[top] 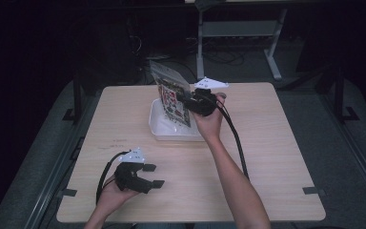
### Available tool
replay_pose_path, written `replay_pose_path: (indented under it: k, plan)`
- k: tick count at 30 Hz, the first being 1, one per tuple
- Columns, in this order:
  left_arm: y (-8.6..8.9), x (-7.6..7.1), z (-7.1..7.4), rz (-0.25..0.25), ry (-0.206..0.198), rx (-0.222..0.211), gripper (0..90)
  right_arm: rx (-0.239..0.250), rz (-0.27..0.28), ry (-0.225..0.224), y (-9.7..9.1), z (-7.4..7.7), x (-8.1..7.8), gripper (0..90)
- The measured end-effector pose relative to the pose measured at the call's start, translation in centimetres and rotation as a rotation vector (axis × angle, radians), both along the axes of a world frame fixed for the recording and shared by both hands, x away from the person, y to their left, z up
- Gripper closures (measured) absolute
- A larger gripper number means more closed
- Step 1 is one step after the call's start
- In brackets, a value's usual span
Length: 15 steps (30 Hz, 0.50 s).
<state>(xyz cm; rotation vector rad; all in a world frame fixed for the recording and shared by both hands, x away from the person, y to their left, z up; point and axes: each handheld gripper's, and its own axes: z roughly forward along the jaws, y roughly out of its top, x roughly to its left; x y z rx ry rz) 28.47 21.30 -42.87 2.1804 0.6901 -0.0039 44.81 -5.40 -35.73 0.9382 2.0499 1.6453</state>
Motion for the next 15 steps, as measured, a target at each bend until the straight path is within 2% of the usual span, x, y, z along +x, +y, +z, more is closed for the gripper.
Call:
replay_pose_path:
  k: [4, 15]
  plan:
    - [-0.02, 0.0, -0.03, -0.001, 0.002, -0.001, 27.0, -0.01, 0.038, 0.037, -0.36, -0.43, 0.06, 71.1]
    - [-0.13, 0.09, -0.08, -0.005, 0.005, 0.0, 27.0, -0.05, 0.077, 0.076, -1.11, -0.6, 0.28, 72.7]
